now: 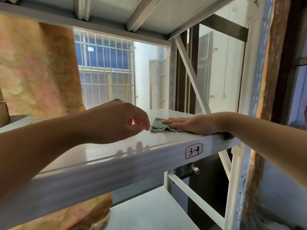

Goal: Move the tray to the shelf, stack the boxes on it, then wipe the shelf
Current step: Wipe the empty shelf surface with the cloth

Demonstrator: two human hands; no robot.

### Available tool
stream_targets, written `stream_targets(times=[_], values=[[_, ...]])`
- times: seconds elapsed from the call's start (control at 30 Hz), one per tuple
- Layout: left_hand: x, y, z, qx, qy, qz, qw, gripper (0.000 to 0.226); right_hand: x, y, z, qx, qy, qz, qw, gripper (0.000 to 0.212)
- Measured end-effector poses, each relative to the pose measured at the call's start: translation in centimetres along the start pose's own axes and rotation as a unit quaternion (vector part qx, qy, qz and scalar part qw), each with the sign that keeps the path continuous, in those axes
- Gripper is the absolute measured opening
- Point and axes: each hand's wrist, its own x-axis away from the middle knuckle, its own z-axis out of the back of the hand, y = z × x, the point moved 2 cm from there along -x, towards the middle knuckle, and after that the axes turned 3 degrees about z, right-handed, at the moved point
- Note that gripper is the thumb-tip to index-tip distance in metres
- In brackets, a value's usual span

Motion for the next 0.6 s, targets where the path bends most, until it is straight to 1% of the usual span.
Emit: stream_targets(times=[0.17, 0.33, 0.43, 0.53, 0.6], values=[[-0.1, 0.0, -0.2, 0.019, -0.009, -0.002, 1.000, 0.018, -2.5, 2.1, 0.7, -0.002, 0.009, -0.029, 1.000, 0.052], [-0.1, -0.3, -0.2, 0.007, -0.008, 0.003, 1.000, 0.020, -4.5, 3.9, 1.4, -0.031, 0.023, -0.045, 0.998, 0.058], [-0.1, -0.2, -0.3, 0.000, -0.015, -0.003, 1.000, 0.020, -5.5, 4.6, 1.7, -0.052, 0.015, -0.045, 0.998, 0.062], [-0.2, -0.1, -0.3, 0.008, -0.018, -0.006, 1.000, 0.020, -6.3, 5.3, 2.1, -0.060, 0.009, -0.064, 0.996, 0.059], [-0.4, 0.1, -0.2, 0.012, -0.017, -0.010, 1.000, 0.020, -6.8, 5.7, 2.3, -0.058, -0.006, -0.076, 0.995, 0.065]])
